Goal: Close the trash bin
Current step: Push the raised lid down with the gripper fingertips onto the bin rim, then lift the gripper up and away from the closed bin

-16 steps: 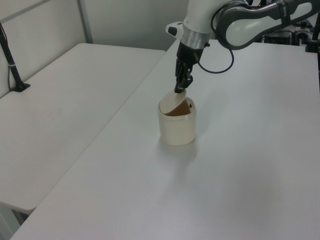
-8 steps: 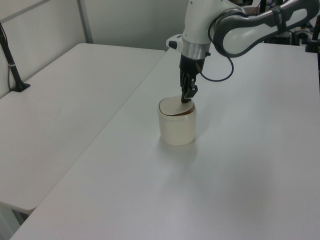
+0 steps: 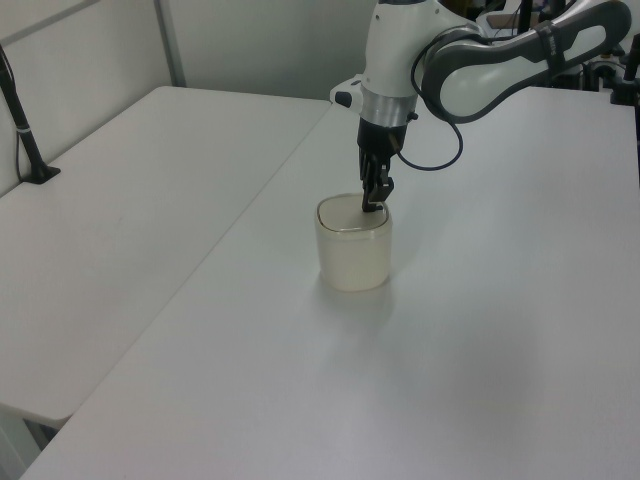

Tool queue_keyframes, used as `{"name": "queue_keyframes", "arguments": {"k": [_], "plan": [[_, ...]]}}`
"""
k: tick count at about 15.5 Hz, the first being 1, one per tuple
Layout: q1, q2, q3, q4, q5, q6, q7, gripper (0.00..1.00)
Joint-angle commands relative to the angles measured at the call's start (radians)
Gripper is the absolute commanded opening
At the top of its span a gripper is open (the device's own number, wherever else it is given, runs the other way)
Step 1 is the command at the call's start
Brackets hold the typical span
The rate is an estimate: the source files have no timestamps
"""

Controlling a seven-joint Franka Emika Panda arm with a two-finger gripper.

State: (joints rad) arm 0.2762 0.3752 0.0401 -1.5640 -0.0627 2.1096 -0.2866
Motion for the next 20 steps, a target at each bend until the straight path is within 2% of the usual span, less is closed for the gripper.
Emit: {"name": "queue_keyframes", "arguments": {"k": [1, 10, 13, 16, 17, 18, 20], "plan": [[-0.044, -0.059, -0.011, 0.016, 0.007, -0.103, -0.013, 0.07], [-0.256, -0.255, -0.011, 0.012, 0.006, -0.402, 0.121, 0.1], [-0.31, -0.311, -0.011, 0.004, 0.004, -0.473, 0.204, 0.1], [-0.336, -0.34, -0.011, -0.005, 0.004, -0.487, 0.237, 0.11], [-0.336, -0.341, -0.011, -0.007, 0.004, -0.487, 0.239, 0.15], [-0.328, -0.341, -0.012, -0.007, 0.004, -0.487, 0.241, 0.19], [-0.296, -0.34, -0.043, -0.007, 0.004, -0.481, 0.26, 0.22]]}}
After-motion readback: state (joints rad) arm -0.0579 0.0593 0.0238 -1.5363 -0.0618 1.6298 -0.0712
